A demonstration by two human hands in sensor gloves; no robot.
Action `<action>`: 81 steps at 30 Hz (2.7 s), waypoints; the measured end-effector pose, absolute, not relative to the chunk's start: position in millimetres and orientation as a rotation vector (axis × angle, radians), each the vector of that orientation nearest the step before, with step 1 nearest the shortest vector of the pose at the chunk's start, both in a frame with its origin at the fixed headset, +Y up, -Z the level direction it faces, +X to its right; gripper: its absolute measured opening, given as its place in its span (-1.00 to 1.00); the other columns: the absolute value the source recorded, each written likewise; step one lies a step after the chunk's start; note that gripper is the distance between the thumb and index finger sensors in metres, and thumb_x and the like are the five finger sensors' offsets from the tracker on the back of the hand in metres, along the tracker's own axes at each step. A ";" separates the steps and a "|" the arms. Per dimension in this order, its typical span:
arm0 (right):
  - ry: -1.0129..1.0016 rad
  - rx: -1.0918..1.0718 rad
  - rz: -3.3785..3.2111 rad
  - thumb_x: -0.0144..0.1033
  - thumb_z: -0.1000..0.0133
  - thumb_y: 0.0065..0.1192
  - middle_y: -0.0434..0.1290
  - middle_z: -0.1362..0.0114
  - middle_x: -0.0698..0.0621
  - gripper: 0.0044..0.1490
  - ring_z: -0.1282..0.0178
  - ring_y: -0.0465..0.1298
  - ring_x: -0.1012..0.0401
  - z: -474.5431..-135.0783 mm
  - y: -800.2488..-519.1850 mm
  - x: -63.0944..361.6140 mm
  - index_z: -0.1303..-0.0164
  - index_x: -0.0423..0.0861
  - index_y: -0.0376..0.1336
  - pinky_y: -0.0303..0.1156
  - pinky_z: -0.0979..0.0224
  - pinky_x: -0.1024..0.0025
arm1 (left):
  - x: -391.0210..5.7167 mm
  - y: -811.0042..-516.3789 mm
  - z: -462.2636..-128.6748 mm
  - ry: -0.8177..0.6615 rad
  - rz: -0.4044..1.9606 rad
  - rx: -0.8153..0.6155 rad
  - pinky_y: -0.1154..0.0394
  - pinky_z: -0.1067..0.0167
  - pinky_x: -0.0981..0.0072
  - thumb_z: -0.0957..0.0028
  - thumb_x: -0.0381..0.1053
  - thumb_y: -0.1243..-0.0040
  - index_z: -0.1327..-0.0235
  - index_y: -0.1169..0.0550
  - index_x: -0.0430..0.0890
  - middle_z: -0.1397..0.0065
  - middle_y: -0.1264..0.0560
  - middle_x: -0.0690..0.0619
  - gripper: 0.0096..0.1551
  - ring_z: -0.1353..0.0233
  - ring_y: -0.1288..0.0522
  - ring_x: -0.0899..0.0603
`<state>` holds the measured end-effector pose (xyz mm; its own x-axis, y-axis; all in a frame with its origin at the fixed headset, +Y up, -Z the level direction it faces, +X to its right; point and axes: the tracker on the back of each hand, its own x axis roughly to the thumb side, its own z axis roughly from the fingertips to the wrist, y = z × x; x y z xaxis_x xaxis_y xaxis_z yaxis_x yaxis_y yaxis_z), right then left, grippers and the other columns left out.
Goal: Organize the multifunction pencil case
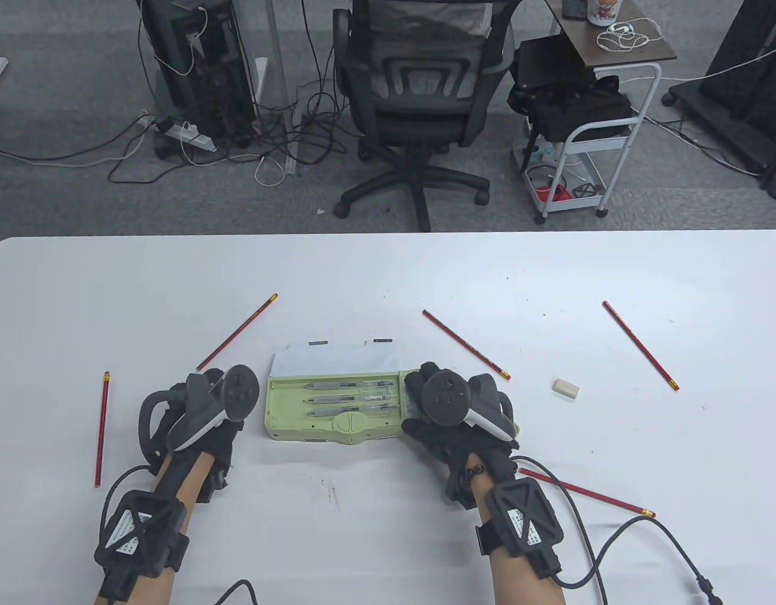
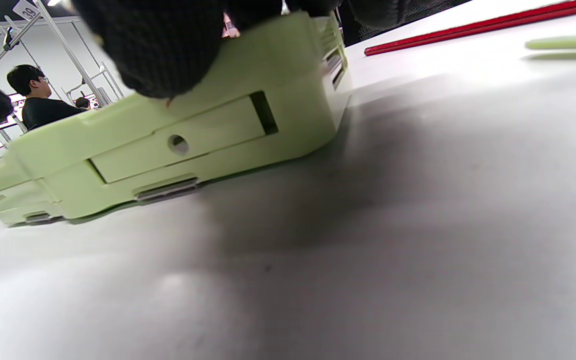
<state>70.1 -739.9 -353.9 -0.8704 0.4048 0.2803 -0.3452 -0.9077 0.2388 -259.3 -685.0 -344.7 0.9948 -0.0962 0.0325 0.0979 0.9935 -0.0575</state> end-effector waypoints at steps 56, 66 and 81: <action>0.259 0.450 2.669 -0.17 -0.02 0.33 -0.10 -0.66 -0.34 -0.01 -0.54 0.32 -0.28 -356.6 -737.1 69.2 -0.61 -0.22 0.02 0.30 -0.52 -0.14 | -240.7 -724.6 -432.2 0.279 0.334 -0.369 -0.49 -0.28 -0.33 -0.26 0.09 -0.14 -0.52 -0.47 -0.15 -0.45 -0.63 -0.20 -0.38 -0.38 -0.62 -0.34; 0.277 0.434 2.641 -0.19 -0.02 0.33 -0.11 -0.66 -0.34 -0.02 -0.54 0.31 -0.29 -357.2 -737.7 70.4 -0.61 -0.22 0.02 0.29 -0.53 -0.14 | -249.8 -717.7 -431.2 0.312 0.475 -0.319 -0.51 -0.26 -0.29 -0.27 0.08 -0.15 -0.58 -0.38 -0.24 -0.41 -0.63 -0.15 -0.30 -0.32 -0.63 -0.28; 0.258 0.431 2.649 -0.16 -0.02 0.33 -0.10 -0.66 -0.33 -0.02 -0.53 0.32 -0.28 -357.0 -737.6 72.2 -0.60 -0.21 0.03 0.30 -0.52 -0.12 | -273.6 -686.4 -400.0 0.153 0.696 -0.205 -0.44 -0.28 -0.41 -0.18 0.29 -0.02 -0.44 -0.53 -0.09 -0.44 -0.62 -0.15 -0.29 -0.37 -0.58 -0.39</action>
<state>72.2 -737.6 -357.0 -0.8538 0.4524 0.2576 -0.3942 -0.8850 0.2478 -273.6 -686.4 -400.0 0.7576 0.6190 -0.2071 -0.6488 0.7487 -0.1358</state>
